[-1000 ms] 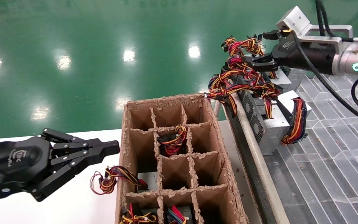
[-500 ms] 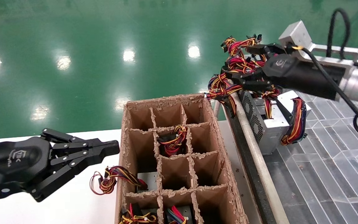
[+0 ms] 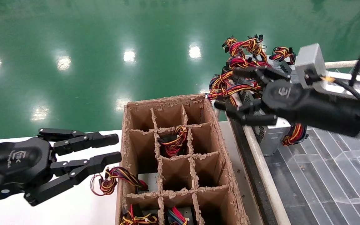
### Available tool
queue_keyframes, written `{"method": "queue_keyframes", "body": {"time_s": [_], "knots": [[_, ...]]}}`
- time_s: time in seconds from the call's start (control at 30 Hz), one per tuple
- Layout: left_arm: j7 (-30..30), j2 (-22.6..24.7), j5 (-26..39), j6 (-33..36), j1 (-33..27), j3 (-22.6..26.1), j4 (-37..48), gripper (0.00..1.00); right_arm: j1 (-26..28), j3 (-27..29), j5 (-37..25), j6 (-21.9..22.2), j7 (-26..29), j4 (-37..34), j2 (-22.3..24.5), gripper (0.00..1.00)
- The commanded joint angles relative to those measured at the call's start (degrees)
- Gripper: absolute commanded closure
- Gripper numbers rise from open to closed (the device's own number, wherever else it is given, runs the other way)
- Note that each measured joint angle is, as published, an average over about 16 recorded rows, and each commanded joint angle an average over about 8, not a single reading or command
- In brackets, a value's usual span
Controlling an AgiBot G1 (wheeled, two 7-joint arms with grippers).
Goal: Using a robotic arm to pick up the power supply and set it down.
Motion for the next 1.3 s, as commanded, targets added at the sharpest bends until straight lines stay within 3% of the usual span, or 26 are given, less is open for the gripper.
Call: {"method": "queue_keyframes", "body": {"time_s": [0.03,0.67,1.3], "knots": [[0.0,0.0,0.0,0.0,0.0,0.0,0.0,0.00,-1.8,0.7,1.5,-1.2,0.9,2.4,0.9,0.00],[0.0,0.0,0.0,0.0,0.0,0.0,0.0,0.00,-16.6,6.3,14.0,-11.3,7.6,21.5,8.6,0.00],[0.0,0.0,0.0,0.0,0.0,0.0,0.0,0.00,-16.4,6.3,13.8,-11.1,7.6,21.2,8.5,0.00]]}}
